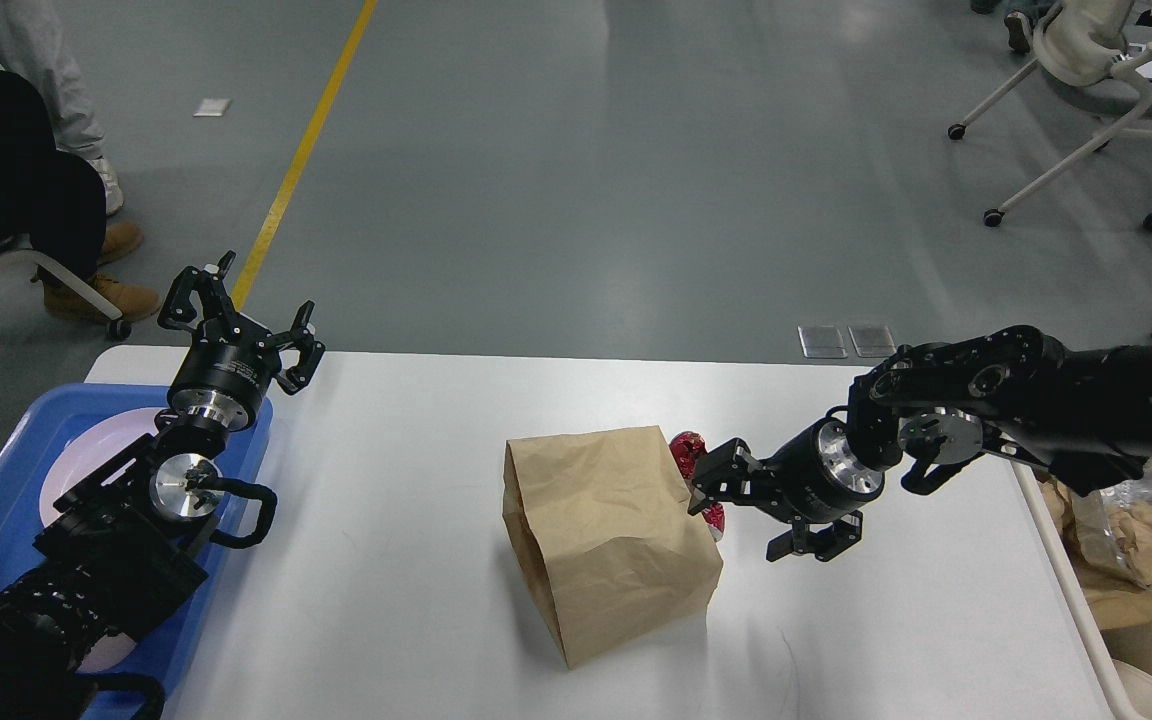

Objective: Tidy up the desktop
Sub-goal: 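Reach the right gripper to the brown paper bag in the middle and grasp, then lift the brown paper bag with the right gripper and drop it in the bin, then lower the right gripper onto the red crushed can and grasp it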

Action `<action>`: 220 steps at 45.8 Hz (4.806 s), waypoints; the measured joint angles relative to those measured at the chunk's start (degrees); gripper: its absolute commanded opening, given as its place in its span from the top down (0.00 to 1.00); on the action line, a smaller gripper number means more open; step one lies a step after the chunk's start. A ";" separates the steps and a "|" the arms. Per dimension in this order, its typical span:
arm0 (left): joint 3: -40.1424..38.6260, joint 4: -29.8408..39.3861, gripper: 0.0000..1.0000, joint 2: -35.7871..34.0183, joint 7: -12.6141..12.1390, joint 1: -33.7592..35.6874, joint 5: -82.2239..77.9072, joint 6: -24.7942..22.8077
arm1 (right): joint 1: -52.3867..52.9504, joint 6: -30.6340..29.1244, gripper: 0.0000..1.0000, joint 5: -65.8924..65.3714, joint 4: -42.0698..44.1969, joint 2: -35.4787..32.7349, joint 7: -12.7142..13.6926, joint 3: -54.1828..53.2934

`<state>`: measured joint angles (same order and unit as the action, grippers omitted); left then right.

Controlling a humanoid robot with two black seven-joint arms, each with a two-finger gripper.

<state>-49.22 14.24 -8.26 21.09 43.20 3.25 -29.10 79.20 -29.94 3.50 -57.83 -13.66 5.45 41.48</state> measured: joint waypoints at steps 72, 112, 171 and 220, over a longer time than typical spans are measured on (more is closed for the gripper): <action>0.00 0.00 0.03 0.00 0.00 -0.05 0.00 0.00 | 21.05 -8.43 1.00 0.41 -15.39 -25.76 0.17 -1.33; 0.00 -0.01 0.03 0.00 0.00 0.01 0.00 0.00 | 10.88 -3.10 1.00 0.31 8.85 -40.96 0.24 1.46; 0.00 0.00 0.03 0.00 0.00 -0.04 0.00 -0.01 | 11.35 20.48 0.00 0.63 15.71 -7.01 0.26 24.12; 0.00 0.00 0.03 0.00 0.00 0.02 0.00 -0.01 | 18.55 10.88 0.00 0.89 9.07 5.38 -0.01 23.61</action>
<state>-49.22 14.23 -8.26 21.09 43.21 3.25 -29.11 97.74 -19.06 4.38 -48.76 -8.27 5.45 65.08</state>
